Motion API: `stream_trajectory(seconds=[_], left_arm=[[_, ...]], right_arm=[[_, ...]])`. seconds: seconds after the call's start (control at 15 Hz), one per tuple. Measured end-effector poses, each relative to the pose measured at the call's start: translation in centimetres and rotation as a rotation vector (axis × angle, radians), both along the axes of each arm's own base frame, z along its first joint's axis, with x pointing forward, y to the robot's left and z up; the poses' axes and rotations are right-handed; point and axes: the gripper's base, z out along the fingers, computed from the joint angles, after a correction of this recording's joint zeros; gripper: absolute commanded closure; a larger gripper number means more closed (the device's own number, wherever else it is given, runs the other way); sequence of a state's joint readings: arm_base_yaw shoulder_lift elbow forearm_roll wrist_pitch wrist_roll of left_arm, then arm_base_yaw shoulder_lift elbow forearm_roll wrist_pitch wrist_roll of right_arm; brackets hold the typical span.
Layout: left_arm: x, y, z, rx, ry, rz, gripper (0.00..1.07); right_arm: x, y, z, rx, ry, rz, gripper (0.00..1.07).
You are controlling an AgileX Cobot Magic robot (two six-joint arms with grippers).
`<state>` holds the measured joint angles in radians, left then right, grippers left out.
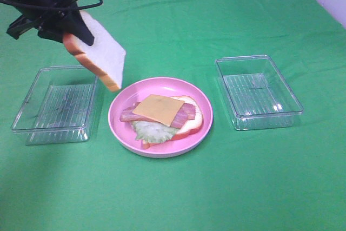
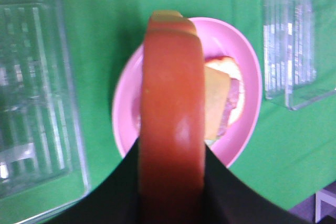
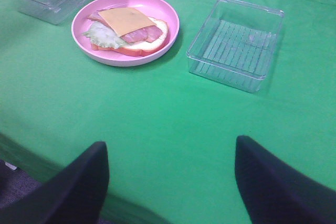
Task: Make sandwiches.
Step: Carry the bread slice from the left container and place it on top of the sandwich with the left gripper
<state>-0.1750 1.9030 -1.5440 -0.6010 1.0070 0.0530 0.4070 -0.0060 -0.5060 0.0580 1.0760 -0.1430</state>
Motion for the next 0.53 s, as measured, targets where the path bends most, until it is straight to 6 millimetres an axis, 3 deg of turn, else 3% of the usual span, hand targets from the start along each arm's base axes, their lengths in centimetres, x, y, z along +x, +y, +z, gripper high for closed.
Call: stream_trajectory(seconds=[0.13, 0.27, 0.53], left_arm=[[-0.8, -3.2, -0.3, -0.072, -0.024, -0.053, 1.07], [-2.3, -6.0, -2.8, -0.097, -0.016, -0.037, 1.07], [-3.9, -7.5, -5.8, -0.155, 0.004, 0.08, 1.07]], right_arm=[[0.0, 0.0, 0.0, 0.0, 0.0, 0.0, 0.42], [0.0, 0.0, 0.0, 0.0, 0.0, 0.0, 0.42], [0.0, 0.0, 0.0, 0.0, 0.0, 0.0, 0.42]])
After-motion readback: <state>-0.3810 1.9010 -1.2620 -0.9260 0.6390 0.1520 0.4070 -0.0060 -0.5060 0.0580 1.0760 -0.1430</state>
